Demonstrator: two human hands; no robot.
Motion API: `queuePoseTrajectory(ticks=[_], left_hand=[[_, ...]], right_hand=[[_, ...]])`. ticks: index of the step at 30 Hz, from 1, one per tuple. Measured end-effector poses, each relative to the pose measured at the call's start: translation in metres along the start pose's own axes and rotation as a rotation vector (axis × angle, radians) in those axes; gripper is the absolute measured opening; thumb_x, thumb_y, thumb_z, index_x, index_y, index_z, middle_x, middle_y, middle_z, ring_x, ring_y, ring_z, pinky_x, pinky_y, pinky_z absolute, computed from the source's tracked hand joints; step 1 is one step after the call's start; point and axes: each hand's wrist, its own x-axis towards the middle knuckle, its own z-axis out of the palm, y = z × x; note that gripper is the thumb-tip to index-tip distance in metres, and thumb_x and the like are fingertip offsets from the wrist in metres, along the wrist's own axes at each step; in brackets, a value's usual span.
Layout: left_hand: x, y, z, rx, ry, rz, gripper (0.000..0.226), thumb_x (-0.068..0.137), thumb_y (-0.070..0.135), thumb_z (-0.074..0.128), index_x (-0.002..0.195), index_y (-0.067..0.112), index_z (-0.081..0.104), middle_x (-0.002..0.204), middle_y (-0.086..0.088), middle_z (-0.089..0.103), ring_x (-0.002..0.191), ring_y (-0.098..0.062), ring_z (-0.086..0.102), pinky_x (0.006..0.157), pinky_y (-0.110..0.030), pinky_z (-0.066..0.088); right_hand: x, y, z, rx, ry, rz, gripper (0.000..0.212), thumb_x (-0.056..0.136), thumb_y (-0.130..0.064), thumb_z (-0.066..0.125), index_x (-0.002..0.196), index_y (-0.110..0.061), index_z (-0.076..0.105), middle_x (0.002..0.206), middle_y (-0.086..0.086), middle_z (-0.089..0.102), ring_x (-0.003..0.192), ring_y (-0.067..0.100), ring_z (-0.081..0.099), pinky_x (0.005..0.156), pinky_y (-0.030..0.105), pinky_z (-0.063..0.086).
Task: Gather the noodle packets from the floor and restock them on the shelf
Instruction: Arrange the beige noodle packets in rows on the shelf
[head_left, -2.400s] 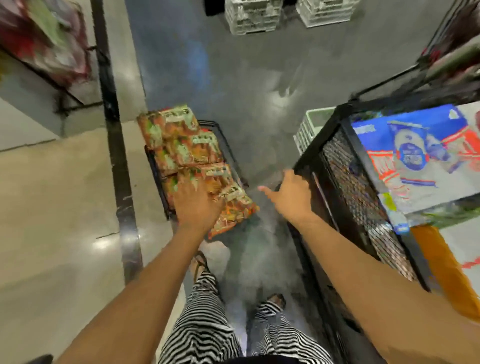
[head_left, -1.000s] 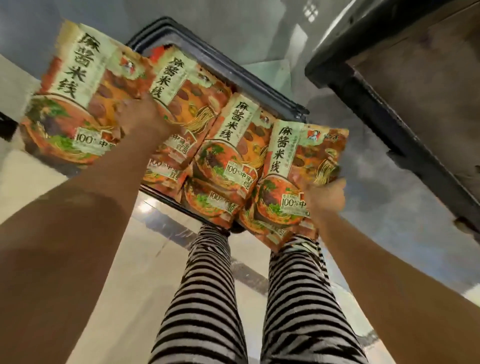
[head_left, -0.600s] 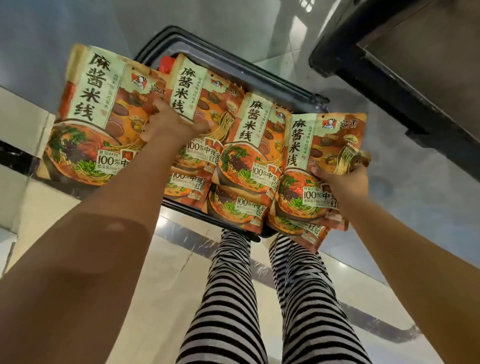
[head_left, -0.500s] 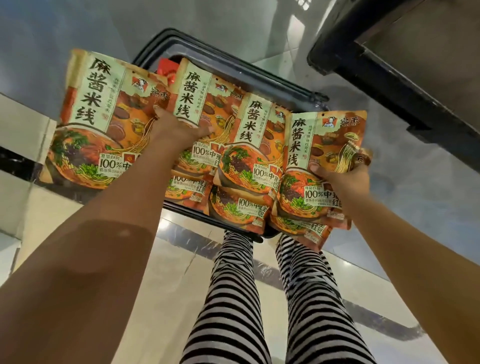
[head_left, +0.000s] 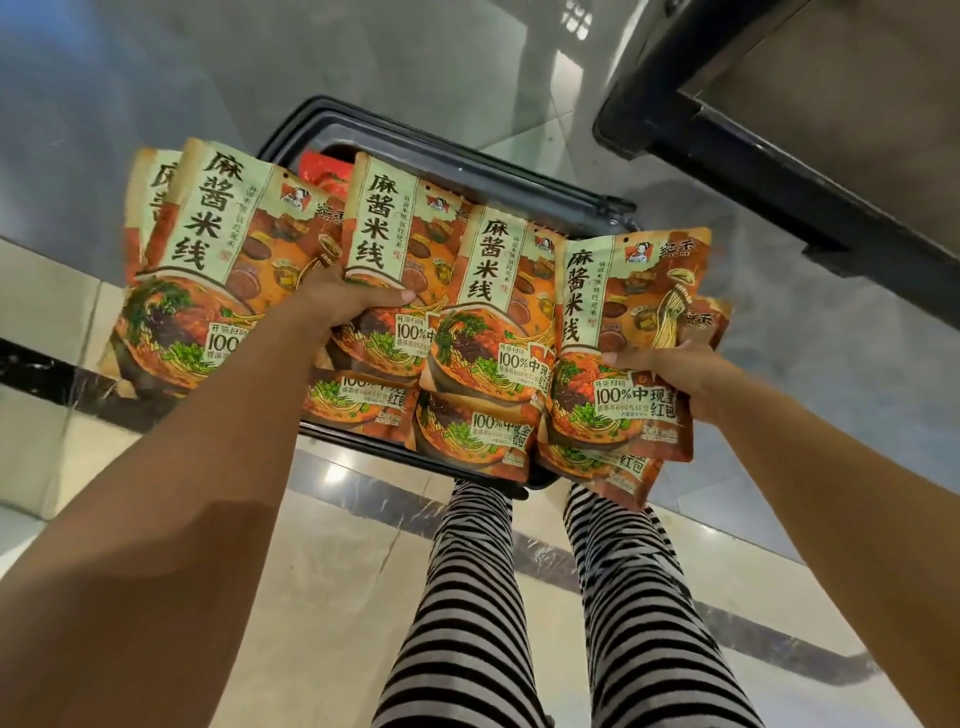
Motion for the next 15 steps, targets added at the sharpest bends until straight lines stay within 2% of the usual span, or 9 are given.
queuePoseTrajectory(ticks=[4,7,9,12,13,15], left_hand=[[-0.007,0.005,0.006,0.001,0.059,0.061,0.047,0.066,0.022,0.091,0.104,0.012,0.065,0.107,-0.006,0.07,0.098,-0.026,0.067,0.092,-0.041,0.055],[-0.023,0.012,0.005,0.088,0.172,0.114,0.045,0.066,0.022,0.091,0.101,0.013,0.064,0.108,-0.007,0.072,0.091,-0.028,0.068,0.084,-0.042,0.058],[-0.04,0.017,-0.001,0.195,0.273,0.149,0.053,0.066,0.032,0.09,0.108,0.014,0.063,0.11,-0.007,0.07,0.1,-0.03,0.065,0.087,-0.037,0.053],[-0.081,0.023,-0.013,0.242,0.384,0.244,0.061,0.067,0.039,0.089,0.116,0.017,0.059,0.116,-0.007,0.067,0.112,-0.034,0.061,0.098,-0.04,0.047],[-0.093,0.023,-0.017,0.165,0.355,0.273,0.059,0.065,0.038,0.09,0.112,0.021,0.059,0.113,-0.003,0.068,0.108,-0.033,0.064,0.097,-0.044,0.05],[-0.122,0.026,-0.021,0.012,0.283,0.305,0.057,0.057,0.039,0.093,0.101,0.025,0.061,0.102,0.004,0.072,0.094,-0.031,0.071,0.087,-0.049,0.057]], right_hand=[[-0.003,-0.008,0.008,-0.023,0.066,-0.012,0.069,0.054,-0.014,0.094,0.114,-0.01,0.061,0.104,0.013,0.072,0.088,0.031,0.071,0.087,0.048,0.056],[-0.014,-0.018,0.011,-0.056,0.103,-0.04,0.068,0.054,-0.015,0.094,0.113,-0.008,0.061,0.108,0.013,0.07,0.098,0.034,0.068,0.093,0.05,0.053],[-0.028,-0.025,0.009,-0.072,0.105,-0.058,0.066,0.057,-0.013,0.093,0.113,-0.006,0.06,0.111,0.012,0.068,0.103,0.034,0.065,0.096,0.048,0.051],[-0.057,-0.032,0.0,-0.035,0.087,-0.104,0.052,0.06,-0.01,0.091,0.101,-0.01,0.058,0.106,0.01,0.066,0.099,0.03,0.064,0.086,0.041,0.049],[-0.068,-0.032,-0.005,-0.011,0.077,-0.12,0.052,0.06,-0.009,0.091,0.101,-0.011,0.058,0.103,0.008,0.066,0.095,0.029,0.064,0.082,0.039,0.048],[-0.094,-0.027,-0.017,0.048,0.051,-0.167,0.047,0.063,-0.007,0.089,0.1,-0.012,0.06,0.095,0.006,0.068,0.082,0.024,0.065,0.073,0.033,0.049]])
